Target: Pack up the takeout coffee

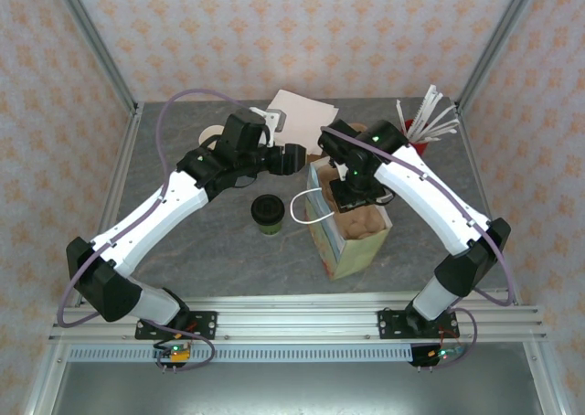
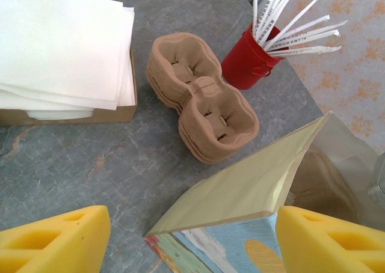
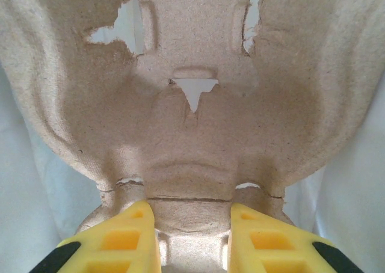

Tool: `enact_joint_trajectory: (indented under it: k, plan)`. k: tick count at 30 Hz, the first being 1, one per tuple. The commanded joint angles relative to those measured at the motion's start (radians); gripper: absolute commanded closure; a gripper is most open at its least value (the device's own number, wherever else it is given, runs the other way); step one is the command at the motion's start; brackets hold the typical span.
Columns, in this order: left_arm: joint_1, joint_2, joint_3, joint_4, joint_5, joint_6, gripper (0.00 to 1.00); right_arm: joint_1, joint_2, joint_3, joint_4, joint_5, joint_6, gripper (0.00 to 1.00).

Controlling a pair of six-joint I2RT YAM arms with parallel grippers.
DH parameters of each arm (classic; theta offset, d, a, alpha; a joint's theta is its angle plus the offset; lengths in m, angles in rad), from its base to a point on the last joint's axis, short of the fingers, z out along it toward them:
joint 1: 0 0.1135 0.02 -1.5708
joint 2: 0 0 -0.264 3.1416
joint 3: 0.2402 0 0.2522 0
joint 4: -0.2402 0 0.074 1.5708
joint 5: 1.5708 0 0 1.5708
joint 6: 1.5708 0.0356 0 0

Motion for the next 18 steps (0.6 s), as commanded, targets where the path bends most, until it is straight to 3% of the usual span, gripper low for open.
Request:
enact_joint_trajectory:
  k: [1, 18]
  plan:
    - [-0.006, -0.025, 0.001, -0.007, -0.03, 0.019, 0.26, 0.005, 0.025, -0.015, 0.011, 0.026, 0.007, 0.72]
    - [-0.006, -0.061, -0.023, -0.02, -0.081, 0.024, 0.26, 0.005, 0.023, -0.106, 0.057, 0.05, 0.013, 0.72]
